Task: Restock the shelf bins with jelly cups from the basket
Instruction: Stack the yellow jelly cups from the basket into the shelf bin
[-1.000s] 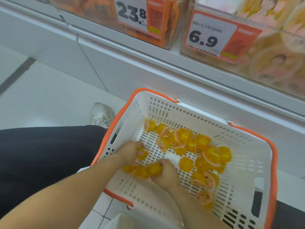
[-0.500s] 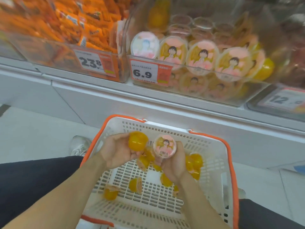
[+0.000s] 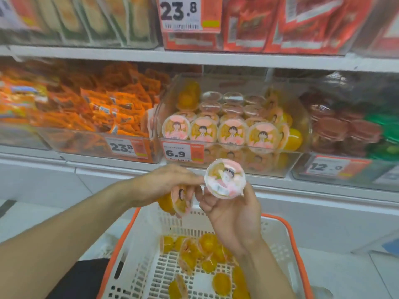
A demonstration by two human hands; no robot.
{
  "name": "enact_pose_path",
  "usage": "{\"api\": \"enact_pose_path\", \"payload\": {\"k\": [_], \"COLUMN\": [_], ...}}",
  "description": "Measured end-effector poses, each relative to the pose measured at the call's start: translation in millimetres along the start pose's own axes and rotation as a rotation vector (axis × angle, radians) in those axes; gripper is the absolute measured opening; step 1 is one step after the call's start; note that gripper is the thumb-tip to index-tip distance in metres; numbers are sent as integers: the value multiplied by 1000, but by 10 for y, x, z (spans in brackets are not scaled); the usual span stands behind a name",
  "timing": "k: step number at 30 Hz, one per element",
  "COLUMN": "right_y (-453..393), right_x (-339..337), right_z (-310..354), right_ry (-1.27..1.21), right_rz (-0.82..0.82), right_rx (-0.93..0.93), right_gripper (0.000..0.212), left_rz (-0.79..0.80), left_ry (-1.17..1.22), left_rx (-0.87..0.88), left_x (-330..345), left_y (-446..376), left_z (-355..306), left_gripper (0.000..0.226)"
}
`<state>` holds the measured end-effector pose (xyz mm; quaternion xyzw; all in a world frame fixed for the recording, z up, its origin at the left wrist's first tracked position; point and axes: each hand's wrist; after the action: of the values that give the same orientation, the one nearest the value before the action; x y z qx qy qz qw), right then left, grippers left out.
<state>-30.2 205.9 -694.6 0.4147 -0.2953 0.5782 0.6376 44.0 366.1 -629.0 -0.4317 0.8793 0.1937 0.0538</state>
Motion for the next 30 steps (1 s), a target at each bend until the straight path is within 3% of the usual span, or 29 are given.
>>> {"api": "enact_pose_path", "payload": {"k": [5,11,15,19,24,30], "right_y": [32,-31,-132,-256,-582,-1244], "right_x": [203,506,654,862,1224,1427], "right_z": [12,191,382,507,714,777], "right_ry": [100,401,409,505,704,1156], "right_rz": [-51,-30,104,136,-68,-430], "right_rx": [-23,-153,-169,-159,-286,-433], "right_gripper": [44,62,40,48,44,47], "left_rz": [-5,-107,-197,-210,-324,-246], "left_ry": [-17,122,376,505,490,378], "left_rx": [190,140,66,62,-119,-215], "left_x": [-173,-154,-271,-351,-453,-592], "left_y": [159,167,114,57,-27,-23], "left_z": [-246,-278,-358,-416,-278,-213], "left_gripper": [23,15,8,11,16,26]}}
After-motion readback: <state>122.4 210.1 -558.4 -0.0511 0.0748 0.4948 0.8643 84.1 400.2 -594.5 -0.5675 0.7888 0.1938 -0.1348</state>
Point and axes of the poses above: each hand's wrist, its own y-axis away from the middle knuckle, its own x-axis out of the palm, z = x × y, and after that the axes turned 8 degrees about -z, right-handed
